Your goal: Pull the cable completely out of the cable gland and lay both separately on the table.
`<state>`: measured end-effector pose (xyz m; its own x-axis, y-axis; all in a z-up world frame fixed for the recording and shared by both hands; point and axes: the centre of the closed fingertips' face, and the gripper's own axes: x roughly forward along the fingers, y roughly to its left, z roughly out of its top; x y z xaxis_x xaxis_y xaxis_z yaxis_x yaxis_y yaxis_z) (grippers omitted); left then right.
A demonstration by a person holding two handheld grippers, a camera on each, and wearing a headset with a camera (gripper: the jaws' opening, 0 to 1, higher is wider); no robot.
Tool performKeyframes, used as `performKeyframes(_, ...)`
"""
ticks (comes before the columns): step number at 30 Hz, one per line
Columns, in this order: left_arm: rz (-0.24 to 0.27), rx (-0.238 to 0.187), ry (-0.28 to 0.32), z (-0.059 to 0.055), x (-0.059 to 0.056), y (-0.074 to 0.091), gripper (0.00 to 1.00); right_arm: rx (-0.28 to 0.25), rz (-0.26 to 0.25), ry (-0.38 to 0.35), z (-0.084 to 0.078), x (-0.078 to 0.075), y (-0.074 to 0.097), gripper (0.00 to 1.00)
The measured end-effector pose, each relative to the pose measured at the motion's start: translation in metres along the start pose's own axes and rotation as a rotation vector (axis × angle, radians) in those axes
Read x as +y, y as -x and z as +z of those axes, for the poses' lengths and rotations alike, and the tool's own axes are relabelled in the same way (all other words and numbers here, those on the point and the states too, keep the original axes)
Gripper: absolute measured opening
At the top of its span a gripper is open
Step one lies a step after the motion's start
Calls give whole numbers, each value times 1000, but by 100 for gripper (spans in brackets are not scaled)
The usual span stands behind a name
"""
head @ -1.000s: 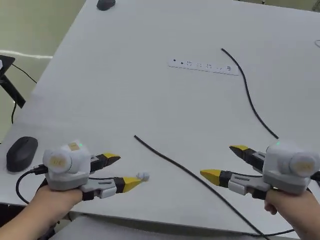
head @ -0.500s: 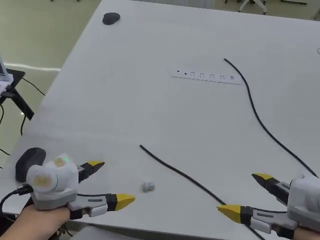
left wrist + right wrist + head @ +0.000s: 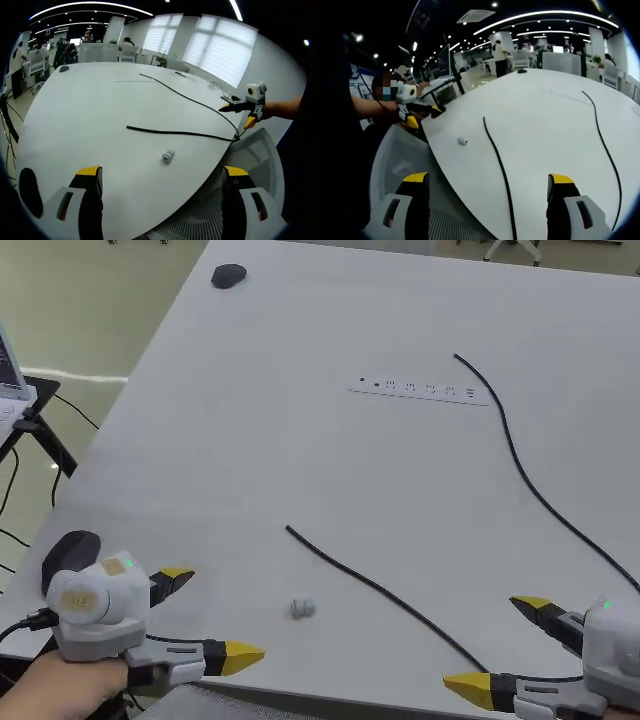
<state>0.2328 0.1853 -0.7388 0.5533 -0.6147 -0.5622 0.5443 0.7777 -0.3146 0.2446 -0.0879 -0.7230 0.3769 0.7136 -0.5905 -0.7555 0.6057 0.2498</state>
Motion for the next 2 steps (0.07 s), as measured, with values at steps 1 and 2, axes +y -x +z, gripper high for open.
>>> performKeyframes(1,0,1,0,0,0,0,99,0,3,2,1,1,0,99)
performKeyframes(2,-1,1,4,1,-1,0,99,1,4,5,1,2,0,99)
